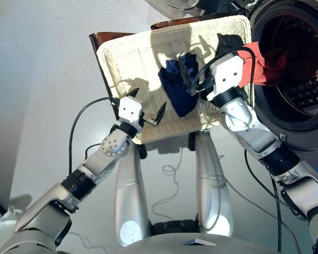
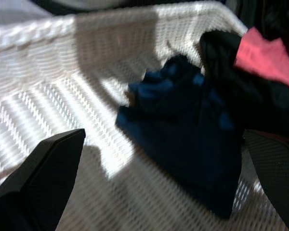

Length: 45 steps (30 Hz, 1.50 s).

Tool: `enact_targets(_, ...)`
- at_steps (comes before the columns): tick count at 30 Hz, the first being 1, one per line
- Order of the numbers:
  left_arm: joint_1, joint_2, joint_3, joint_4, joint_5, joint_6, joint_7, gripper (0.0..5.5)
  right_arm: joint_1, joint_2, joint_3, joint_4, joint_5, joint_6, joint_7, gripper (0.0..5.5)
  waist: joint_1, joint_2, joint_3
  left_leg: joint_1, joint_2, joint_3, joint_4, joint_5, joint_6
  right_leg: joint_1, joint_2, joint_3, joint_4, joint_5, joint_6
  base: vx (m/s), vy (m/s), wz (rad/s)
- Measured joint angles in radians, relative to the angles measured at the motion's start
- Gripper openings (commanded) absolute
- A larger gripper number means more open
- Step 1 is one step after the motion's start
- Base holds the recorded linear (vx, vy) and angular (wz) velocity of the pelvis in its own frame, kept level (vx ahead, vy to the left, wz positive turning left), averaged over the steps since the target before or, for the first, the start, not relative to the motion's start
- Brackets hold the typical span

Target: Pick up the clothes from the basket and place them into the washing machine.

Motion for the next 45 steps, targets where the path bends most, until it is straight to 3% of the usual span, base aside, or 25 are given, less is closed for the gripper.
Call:
enact_targets(5, -0.04, -0.045, 0.007, -0.044, -0.034, -0.013, 0.02, 5.5, -0.046, 0.096, -0.009, 0.282, -0.033, 0.041, -0.056, 5.5, 0.011, 0.0, 0.0, -0.005, -0.003, 0.0, -0.01, 0.005, -0.001, -0.006, -0.003, 0.0, 0.001, 0.0, -0.001, 0.0, 0.0, 0.0)
enact_targets(10, -0.066, -0.106, 0.02, -0.084, -0.076, -0.025, 0.035, 5.5, -0.067, 0.131, -0.007, 0.37, -0.032, 0.046, -0.068, 5.5, 0.023, 0.0, 0.0, -0.029, -0.009, -0.005, -0.013, 0.015, -0.003, -0.035, -0.009, -0.003, 0.012, 0.0, -0.001, 0.0, 0.0, 0.0)
enact_targets(19, -0.087, -0.134, 0.04, -0.121, -0.095, -0.029, 0.041, 5.5, -0.182, 0.26, 0.007, 0.625, -0.011, 0.048, -0.05, 5.5, 0.038, 0.0, 0.0, -0.072, -0.012, -0.012, 0.003, 0.025, -0.006, -0.08, -0.013, -0.006, 0.045, -0.003, -0.008, 0.0, 0.0, 0.0)
enact_targets(31, -0.098, -0.17, 0.051, -0.123, -0.113, -0.031, 0.042, 5.5, -0.277, 0.32, 0.028, 0.81, 0.007, 0.062, -0.003, 5.5, 0.048, 0.001, 0.0, -0.153, -0.022, -0.036, 0.082, 0.019, -0.006, -0.158, -0.027, -0.012, 0.139, -0.033, -0.015, 0.0, 0.0, 0.0)
enact_targets(45, -0.122, -0.172, 0.052, -0.153, -0.115, -0.03, 0.041, 5.5, -0.326, 0.334, -0.014, 0.914, 0.172, 0.017, 0.064, 5.5, 0.062, 0.008, -0.006, -0.196, -0.018, -0.04, 0.143, 0.012, -0.013, -0.199, -0.031, -0.01, 0.195, -0.041, -0.02, 0.004, 0.004, 0.002)
